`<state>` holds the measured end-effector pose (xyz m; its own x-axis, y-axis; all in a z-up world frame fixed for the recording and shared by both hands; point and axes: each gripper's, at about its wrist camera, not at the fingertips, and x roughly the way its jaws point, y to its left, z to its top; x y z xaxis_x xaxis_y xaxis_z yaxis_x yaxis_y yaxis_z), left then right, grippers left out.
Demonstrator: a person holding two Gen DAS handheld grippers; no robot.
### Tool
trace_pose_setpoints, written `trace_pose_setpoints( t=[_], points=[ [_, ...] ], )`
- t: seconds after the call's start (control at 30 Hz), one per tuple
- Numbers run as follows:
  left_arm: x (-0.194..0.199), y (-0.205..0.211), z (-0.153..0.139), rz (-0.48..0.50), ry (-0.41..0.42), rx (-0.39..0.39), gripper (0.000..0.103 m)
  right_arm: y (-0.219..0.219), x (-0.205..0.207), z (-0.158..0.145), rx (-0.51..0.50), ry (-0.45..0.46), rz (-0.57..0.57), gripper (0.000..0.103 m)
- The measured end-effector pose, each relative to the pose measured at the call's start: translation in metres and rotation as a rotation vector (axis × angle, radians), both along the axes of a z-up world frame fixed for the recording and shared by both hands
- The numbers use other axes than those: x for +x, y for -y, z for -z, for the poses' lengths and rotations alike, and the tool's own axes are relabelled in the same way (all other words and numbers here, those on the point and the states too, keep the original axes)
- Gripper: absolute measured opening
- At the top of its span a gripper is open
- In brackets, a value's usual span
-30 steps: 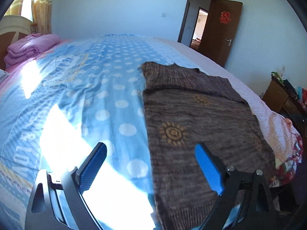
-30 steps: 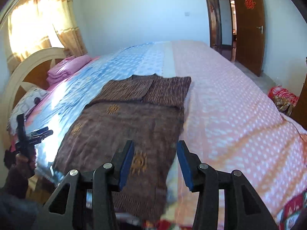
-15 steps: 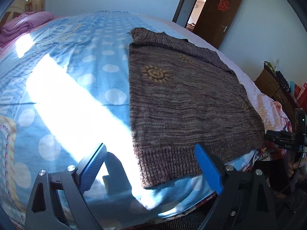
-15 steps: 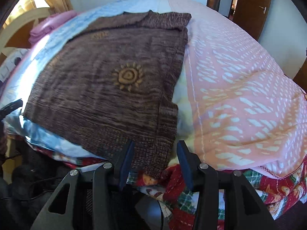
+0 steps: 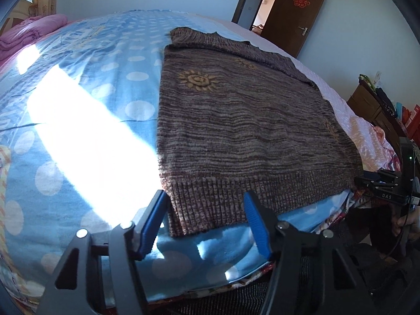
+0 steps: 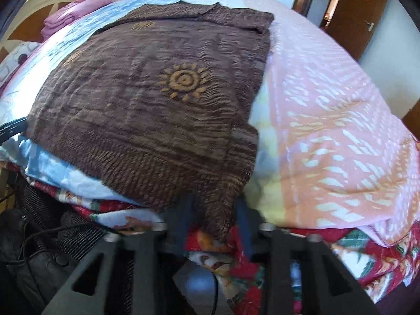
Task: Fold small clothes
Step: 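Grasp the ribbed hem of the sweater with both tools, then lift the hem with both tools and fold it toward the collar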
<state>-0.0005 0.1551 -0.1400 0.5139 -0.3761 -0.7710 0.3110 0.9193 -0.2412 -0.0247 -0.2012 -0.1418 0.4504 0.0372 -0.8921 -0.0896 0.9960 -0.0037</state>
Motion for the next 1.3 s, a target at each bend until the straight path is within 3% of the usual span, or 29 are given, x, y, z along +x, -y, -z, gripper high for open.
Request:
trace_pose_setpoints(
  t=[0.07, 0.17, 0.2, 0.3, 0.43, 0.63, 0.87, 1.0, 1.07, 1.1, 1.17, 1.23, 1.3],
  points=[
    [0.0, -0.001, 0.002, -0.015, 0.006, 0.01, 0.05, 0.004, 0.0, 0.009, 0.114, -0.044, 0.015, 0.006],
    [0.001, -0.004, 0.003, -0.043, 0.004, 0.005, 0.024, 0.01, -0.001, 0.011, 0.159, -0.043, 0.035, 0.006],
    [0.003, -0.007, 0.004, -0.046, -0.01, -0.02, 0.009, 0.015, -0.002, 0.007, 0.205, -0.043, 0.043, 0.006],
    [0.006, -0.015, 0.004, -0.047, -0.055, -0.11, 0.009, 0.023, -0.005, -0.012, 0.326, -0.015, 0.04, 0.005],
    [0.013, -0.014, -0.008, -0.031, -0.063, -0.146, 0.009, 0.027, -0.006, -0.043, 0.442, 0.05, 0.023, 0.005],
    [0.05, -0.004, -0.041, -0.008, -0.041, -0.179, 0.009, 0.039, 0.037, -0.072, 0.589, 0.121, 0.059, 0.005],
    [0.116, 0.006, -0.068, -0.041, -0.001, -0.16, 0.005, 0.067, 0.099, -0.088, 0.639, 0.186, 0.163, 0.005],
    [0.148, 0.006, -0.071, -0.081, 0.017, -0.113, 0.005, 0.083, 0.13, -0.074, 0.626, 0.189, 0.247, 0.005],
    [0.151, 0.001, -0.078, -0.044, 0.035, -0.145, 0.005, 0.086, 0.142, -0.062, 0.598, 0.17, 0.272, 0.005],
    [0.149, -0.001, -0.082, -0.019, 0.042, -0.157, 0.006, 0.085, 0.147, -0.056, 0.581, 0.156, 0.28, 0.005],
    [0.141, -0.002, -0.089, 0.057, 0.083, -0.131, 0.017, 0.084, 0.153, -0.046, 0.563, 0.132, 0.287, 0.005],
    [0.13, 0.003, -0.089, 0.127, 0.119, -0.056, 0.051, 0.081, 0.157, -0.037, 0.552, 0.113, 0.286, 0.005],
    [0.12, 0.016, -0.083, 0.21, 0.134, 0.044, 0.06, 0.081, 0.16, -0.033, 0.544, 0.11, 0.28, 0.005]
  ],
)
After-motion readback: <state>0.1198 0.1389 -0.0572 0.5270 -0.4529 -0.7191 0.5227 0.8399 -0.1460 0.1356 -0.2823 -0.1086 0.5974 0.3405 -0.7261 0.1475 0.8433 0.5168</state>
